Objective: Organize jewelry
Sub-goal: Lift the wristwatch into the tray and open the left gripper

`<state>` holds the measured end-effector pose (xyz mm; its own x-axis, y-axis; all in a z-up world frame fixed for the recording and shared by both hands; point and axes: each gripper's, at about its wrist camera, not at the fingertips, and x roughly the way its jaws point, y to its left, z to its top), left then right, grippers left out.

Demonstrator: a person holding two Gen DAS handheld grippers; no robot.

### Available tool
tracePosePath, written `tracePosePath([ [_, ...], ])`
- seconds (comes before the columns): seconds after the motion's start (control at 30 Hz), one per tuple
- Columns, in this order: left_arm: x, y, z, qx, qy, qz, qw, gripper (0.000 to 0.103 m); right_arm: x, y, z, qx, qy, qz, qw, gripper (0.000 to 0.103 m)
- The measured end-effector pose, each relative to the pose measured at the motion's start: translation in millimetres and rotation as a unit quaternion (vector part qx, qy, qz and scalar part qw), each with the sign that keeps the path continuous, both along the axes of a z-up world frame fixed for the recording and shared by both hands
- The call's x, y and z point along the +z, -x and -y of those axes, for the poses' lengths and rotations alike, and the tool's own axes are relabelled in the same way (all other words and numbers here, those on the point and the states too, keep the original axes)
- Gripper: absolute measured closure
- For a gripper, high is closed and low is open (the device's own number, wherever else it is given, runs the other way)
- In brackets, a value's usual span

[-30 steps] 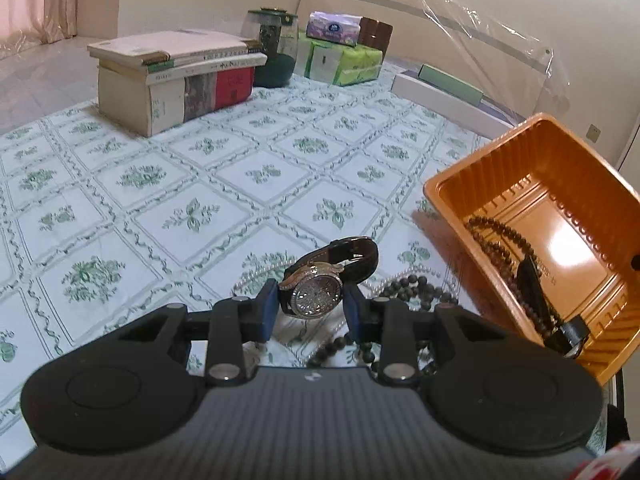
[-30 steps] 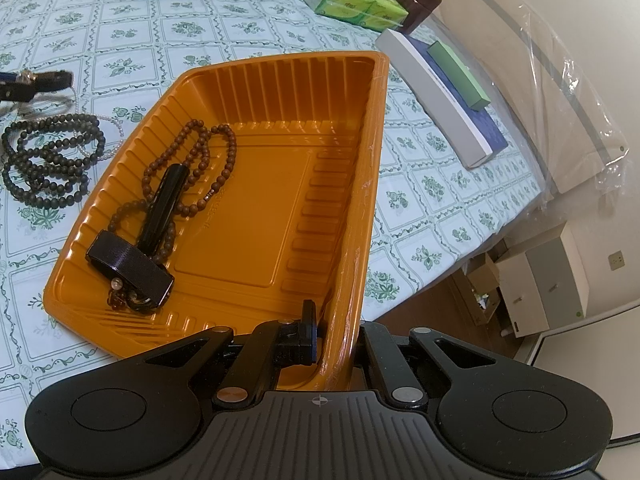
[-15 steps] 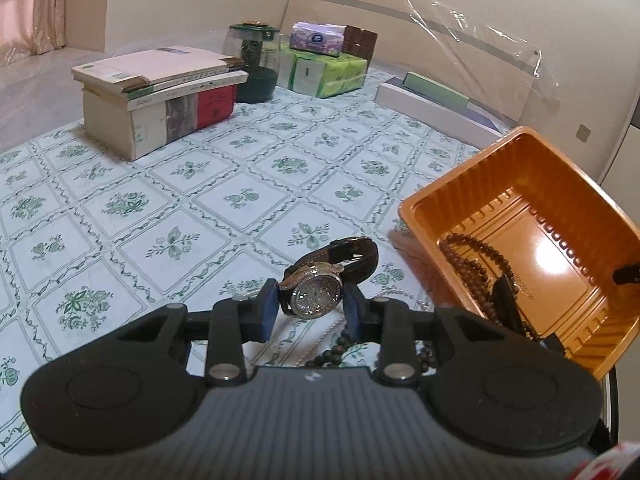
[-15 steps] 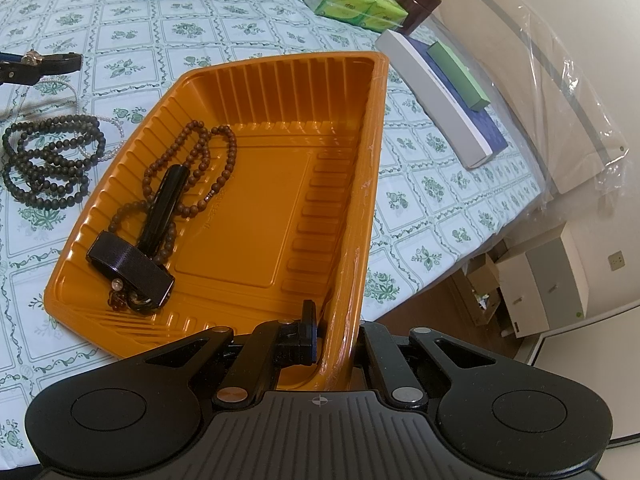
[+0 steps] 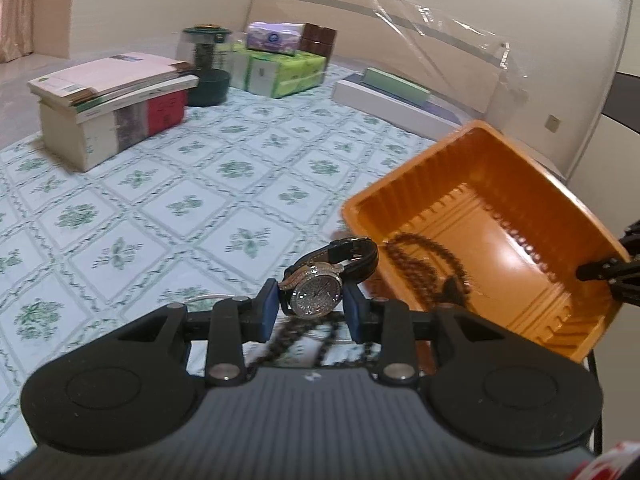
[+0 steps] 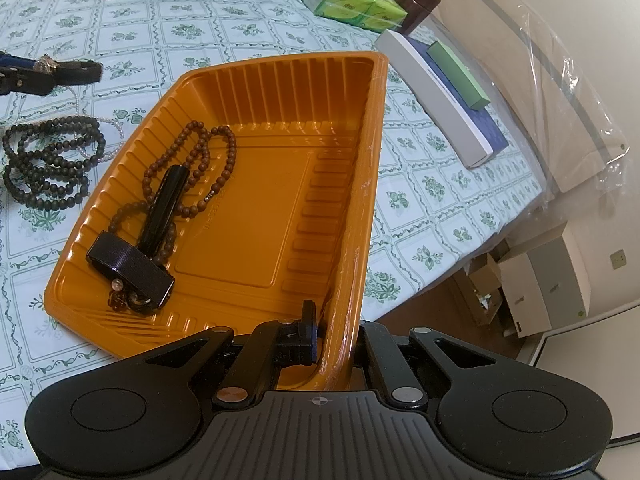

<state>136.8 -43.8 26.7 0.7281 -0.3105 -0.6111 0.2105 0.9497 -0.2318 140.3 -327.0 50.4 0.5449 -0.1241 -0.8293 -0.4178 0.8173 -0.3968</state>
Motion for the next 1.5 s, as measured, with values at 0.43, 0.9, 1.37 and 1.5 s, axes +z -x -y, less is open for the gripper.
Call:
tracePosePath([
  [0.43, 1.3, 17.7, 72.5, -0.134, 0.024, 0.002, 0.9906, 0.073, -0.3, -0.2, -0.3, 0.000, -0.001, 0.000, 1.000, 0.099],
  [0.9, -9.4, 9.9, 114.2, -0.174, 0.011, -0.008, 0.9847, 0.073, -0.1, 0.0, 0.1, 0.000, -0.001, 0.000, 1.000, 0.099],
  [1.37, -14.0, 3.7, 105.9, -0.160, 0.000, -0.003, 0.9871, 0.068, -1.4, 0.6, -2.7, 0.001, -0.001, -0.001, 1.000, 0.099],
  [1.5, -12.8, 10.8, 71.3, -0.123, 0.004, 0.003, 0.9924, 0.065, -1.6, 0.9, -2.7, 0.000, -0.003, -0.001, 1.000, 0.099],
])
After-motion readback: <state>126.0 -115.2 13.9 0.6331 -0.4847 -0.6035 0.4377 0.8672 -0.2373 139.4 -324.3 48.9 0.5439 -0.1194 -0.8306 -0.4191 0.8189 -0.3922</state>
